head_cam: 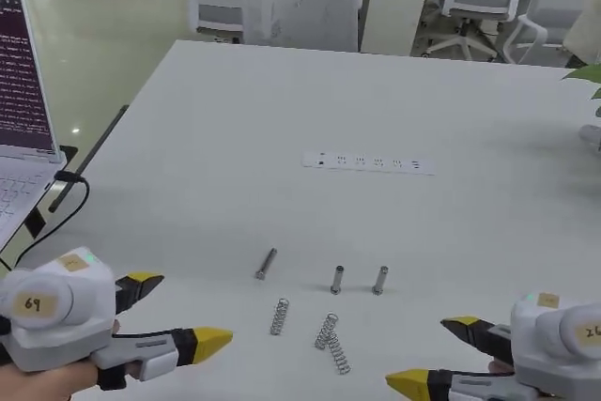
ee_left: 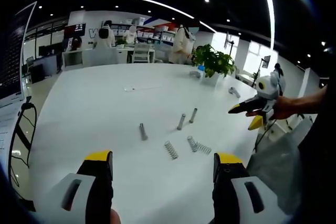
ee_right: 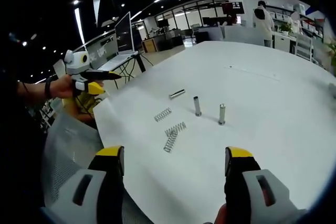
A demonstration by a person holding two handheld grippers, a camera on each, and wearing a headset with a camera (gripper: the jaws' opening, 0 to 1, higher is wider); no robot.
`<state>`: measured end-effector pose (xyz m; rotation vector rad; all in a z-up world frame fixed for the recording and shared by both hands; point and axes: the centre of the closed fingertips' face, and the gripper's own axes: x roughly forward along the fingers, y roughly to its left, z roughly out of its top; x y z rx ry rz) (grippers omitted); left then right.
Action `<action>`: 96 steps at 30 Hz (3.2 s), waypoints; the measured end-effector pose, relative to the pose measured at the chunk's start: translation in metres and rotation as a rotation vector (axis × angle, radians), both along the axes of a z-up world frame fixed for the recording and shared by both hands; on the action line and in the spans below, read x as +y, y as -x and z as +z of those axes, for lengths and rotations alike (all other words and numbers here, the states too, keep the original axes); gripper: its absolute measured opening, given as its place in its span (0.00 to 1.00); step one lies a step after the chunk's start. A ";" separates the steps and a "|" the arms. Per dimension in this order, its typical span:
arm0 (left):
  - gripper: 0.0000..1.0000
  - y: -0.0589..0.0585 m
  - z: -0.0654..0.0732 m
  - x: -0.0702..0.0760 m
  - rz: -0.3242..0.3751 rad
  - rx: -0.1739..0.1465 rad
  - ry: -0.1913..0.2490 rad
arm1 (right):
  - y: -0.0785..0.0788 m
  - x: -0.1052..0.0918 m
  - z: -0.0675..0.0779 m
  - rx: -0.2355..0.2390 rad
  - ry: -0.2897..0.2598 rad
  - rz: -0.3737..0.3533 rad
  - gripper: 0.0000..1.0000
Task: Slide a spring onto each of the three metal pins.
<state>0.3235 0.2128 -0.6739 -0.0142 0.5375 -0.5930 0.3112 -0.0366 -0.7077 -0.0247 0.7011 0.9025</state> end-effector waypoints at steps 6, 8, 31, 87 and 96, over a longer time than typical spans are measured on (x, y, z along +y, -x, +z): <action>0.74 -0.008 -0.001 0.001 0.004 -0.001 0.004 | 0.002 0.001 -0.001 0.009 -0.012 -0.004 0.76; 0.73 -0.011 -0.001 0.000 0.008 0.000 0.007 | 0.002 0.001 -0.002 0.010 -0.010 -0.005 0.76; 0.68 -0.050 -0.010 -0.012 -0.008 0.012 -0.005 | 0.007 -0.007 -0.004 0.026 -0.029 -0.045 0.75; 0.23 -0.133 -0.091 -0.038 0.045 0.179 -0.043 | 0.014 -0.010 -0.015 0.063 -0.035 -0.065 0.71; 0.16 -0.146 -0.100 -0.048 0.037 0.209 -0.065 | 0.012 -0.009 -0.016 0.068 -0.036 -0.064 0.71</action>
